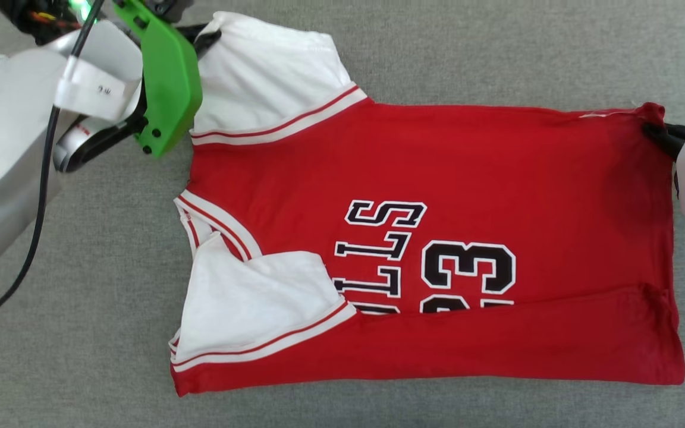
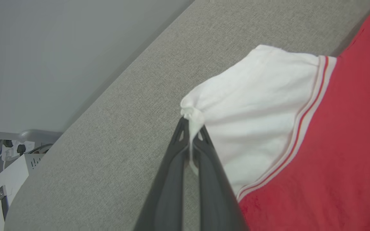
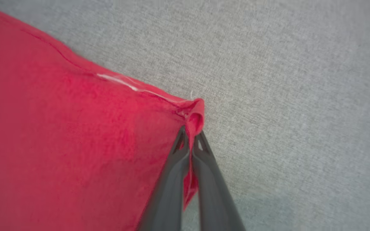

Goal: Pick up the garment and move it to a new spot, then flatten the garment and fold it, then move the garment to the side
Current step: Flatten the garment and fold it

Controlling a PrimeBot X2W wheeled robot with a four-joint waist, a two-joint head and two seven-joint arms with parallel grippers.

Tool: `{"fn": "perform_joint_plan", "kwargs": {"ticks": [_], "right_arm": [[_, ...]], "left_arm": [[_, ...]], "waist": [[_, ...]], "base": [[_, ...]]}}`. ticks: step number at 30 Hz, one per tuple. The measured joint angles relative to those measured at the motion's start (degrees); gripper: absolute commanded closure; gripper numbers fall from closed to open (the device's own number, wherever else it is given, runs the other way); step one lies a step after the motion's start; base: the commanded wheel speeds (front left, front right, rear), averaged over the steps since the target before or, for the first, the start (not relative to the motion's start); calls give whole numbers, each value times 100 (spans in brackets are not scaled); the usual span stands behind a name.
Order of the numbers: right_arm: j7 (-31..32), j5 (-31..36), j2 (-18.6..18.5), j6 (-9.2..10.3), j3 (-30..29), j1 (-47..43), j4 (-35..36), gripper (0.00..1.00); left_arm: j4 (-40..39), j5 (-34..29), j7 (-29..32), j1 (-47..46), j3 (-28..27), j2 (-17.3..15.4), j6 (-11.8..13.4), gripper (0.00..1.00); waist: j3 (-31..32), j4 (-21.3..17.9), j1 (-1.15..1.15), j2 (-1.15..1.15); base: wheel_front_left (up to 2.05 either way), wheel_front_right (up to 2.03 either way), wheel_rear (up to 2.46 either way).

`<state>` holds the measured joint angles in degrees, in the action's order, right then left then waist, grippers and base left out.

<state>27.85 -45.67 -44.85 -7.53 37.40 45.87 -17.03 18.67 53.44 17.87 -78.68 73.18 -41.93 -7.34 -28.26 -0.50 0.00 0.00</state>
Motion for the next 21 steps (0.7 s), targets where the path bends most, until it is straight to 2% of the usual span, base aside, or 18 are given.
{"fn": "perform_joint_plan", "kwargs": {"ticks": [4,8,21], "right_arm": [[-464,-5,-88,0,2,-214,97,100],[-765,-57,-169,0,12,-531,224,100],[-1366,-214,-268,0,-171,-2008,531,100]], "left_arm": [[-178,0,-165,302,4,-127,25,100],[-475,-2,-291,677,5,-330,183,100],[-1575,216,-753,2482,21,-901,1061,100]], "waist": [[264,-10,0,0],[538,-8,0,0],[1370,81,0,0]], "base": [[0,0,0],[0,0,0],[0,0,0]]}}
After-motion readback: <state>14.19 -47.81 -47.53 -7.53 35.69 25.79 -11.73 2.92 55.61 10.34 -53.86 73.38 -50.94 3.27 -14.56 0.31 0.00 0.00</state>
